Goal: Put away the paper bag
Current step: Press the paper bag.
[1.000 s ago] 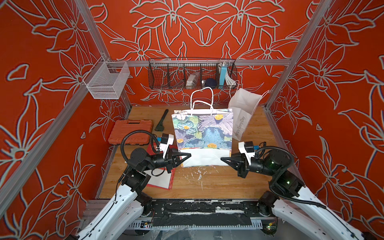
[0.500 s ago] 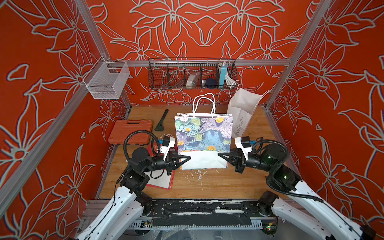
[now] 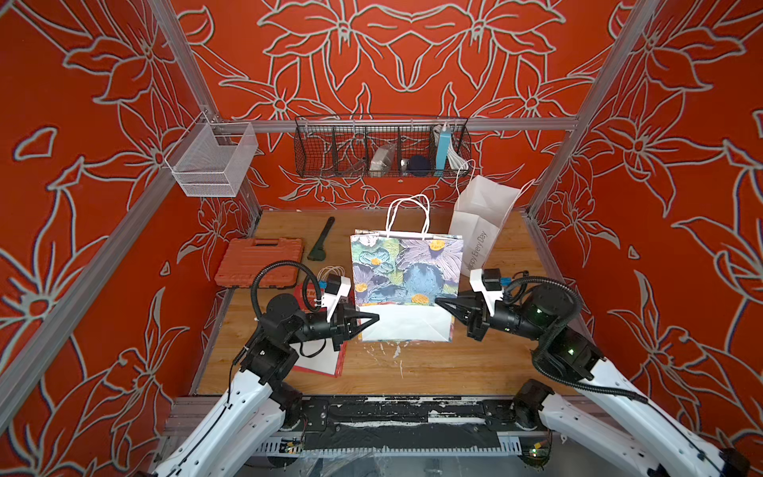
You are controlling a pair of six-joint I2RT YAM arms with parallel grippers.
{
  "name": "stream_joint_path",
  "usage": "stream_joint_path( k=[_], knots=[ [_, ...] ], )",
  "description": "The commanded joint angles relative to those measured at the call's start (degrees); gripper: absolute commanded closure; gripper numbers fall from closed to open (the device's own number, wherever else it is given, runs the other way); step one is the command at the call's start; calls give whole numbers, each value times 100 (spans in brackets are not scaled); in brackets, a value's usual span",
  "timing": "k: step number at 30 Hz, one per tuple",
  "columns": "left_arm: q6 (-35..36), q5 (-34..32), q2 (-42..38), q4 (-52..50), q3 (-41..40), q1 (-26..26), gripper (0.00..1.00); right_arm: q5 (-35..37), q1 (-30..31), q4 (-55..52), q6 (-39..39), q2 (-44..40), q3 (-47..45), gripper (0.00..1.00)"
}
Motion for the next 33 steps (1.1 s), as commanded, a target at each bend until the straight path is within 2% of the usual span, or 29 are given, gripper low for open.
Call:
stream_joint_path(
  k=[1,3,4,6,7,11,13,15,18,22,24,25,26,27,28,30,33],
  knots=[
    [175,111,-41,-183,-98,-4,100,389,4,192,-141,-34,327,71],
    [179,108,-61,-174,-136,-2,100,470,2,186,-228,-29,385,74],
    [181,111,-71,-183,-151,-4,100,488,5,194,-263,-23,405,78],
    [206,110,-72,-193,-185,-3,100,473,5,212,-311,6,458,95],
    [209,112,-72,-191,-198,-2,100,454,4,233,-314,11,467,100],
    [241,125,-68,-208,-248,0,100,432,5,330,-259,25,513,98],
    [251,133,-61,-215,-267,-4,100,432,-1,363,-248,36,551,73],
    [300,153,-52,-262,-270,-4,100,439,5,367,-262,55,604,69],
    [411,218,-47,-354,-286,-4,100,437,1,408,-288,108,696,72],
    [522,239,-86,-475,-322,-4,100,378,5,546,-284,145,783,99],
    [557,239,-100,-548,-331,-4,100,335,5,599,-251,165,818,100],
    [566,238,-111,-568,-339,-4,100,323,5,674,-194,178,823,94],
    [566,238,-132,-575,-348,2,100,294,-1,738,-159,203,836,80],
    [566,239,-139,-586,-349,-4,100,259,5,770,-132,229,859,70],
    [577,245,-151,-595,-351,-4,100,228,1,772,-134,262,896,67],
    [592,239,-160,-620,-354,-2,100,226,4,784,-112,310,967,70],
    [584,248,-195,-622,-374,-4,100,187,5,863,-105,353,1041,89]
  ],
)
